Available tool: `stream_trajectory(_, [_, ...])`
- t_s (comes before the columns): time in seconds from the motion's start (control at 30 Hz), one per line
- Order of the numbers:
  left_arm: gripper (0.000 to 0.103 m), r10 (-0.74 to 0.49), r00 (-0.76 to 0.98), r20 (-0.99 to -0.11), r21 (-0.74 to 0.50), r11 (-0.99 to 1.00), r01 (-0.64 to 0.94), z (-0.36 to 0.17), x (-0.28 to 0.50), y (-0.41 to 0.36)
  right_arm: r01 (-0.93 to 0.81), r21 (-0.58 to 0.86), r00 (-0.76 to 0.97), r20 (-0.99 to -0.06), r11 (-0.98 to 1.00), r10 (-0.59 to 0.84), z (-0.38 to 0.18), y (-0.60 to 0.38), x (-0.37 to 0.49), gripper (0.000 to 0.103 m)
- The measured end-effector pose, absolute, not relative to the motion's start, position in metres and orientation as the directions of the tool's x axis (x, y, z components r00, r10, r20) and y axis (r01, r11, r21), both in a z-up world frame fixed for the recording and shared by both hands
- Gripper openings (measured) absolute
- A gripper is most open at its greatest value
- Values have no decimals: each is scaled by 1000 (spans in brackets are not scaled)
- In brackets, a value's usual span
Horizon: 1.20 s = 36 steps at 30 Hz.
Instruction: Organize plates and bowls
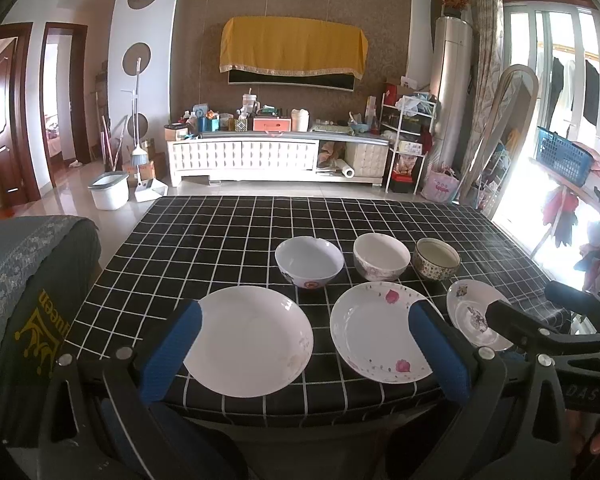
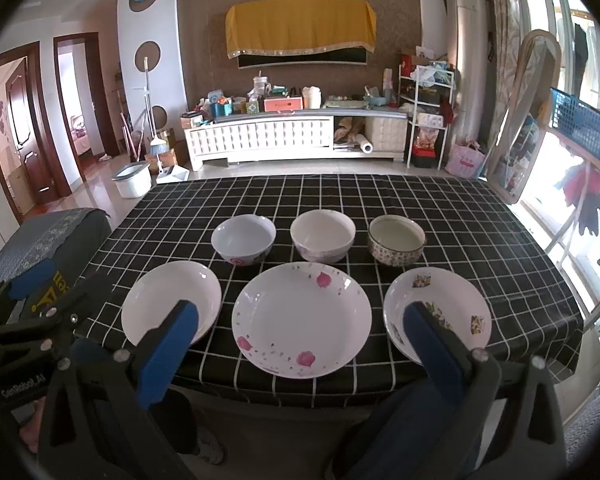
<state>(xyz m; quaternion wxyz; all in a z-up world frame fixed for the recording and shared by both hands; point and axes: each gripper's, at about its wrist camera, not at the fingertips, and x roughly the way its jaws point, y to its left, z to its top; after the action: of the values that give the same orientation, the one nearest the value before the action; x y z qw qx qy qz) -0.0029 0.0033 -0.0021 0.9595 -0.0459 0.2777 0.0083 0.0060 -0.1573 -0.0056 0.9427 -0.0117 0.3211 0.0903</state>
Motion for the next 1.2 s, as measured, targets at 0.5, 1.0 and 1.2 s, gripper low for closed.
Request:
stream_trajectory(0.5, [102, -15, 842, -539, -84, 996, -36, -4, -4, 2, -170, 30, 778, -610, 985, 153, -7, -159, 7, 103])
stream_trajectory(1.0, [102, -19, 839, -543, -91, 995, -37, -4, -7, 1, -171, 32, 775, -613, 985, 154, -7, -159, 5, 103])
stream_trajectory(1.2, [102, -22, 839, -544, -94, 995, -35, -4, -8, 2, -172, 30, 774, -614, 985, 154, -7, -159, 4, 103])
